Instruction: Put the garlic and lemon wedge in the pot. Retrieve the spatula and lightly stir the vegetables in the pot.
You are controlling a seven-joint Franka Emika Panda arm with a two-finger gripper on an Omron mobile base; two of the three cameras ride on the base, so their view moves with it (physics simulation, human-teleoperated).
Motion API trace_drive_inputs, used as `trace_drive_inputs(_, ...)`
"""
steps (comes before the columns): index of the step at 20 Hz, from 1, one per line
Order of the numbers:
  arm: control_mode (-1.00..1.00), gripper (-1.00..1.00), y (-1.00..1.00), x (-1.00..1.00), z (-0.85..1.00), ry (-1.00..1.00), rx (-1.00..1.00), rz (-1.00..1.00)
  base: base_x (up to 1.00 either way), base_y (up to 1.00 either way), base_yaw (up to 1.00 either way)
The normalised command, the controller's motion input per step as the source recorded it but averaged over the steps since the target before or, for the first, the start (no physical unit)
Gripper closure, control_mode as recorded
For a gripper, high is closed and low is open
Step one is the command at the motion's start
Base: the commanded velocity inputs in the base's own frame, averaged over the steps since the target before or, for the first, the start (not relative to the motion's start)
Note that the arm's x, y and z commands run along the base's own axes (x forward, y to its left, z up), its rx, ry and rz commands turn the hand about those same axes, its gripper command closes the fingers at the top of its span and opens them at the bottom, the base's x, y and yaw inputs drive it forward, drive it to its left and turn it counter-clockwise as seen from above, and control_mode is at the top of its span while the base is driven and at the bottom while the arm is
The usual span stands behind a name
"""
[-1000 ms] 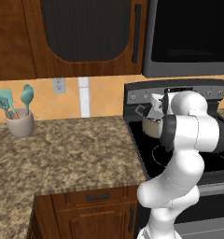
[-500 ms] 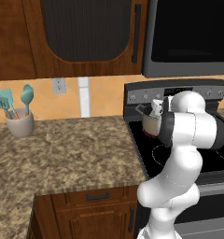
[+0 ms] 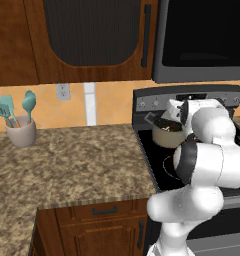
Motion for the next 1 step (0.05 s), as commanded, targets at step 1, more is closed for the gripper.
trace_drive_inputs(1,-1.0,1.0,0.04,-0.33,0.23,0.0,0.0,-0.11,0.0,0.0,0.0)
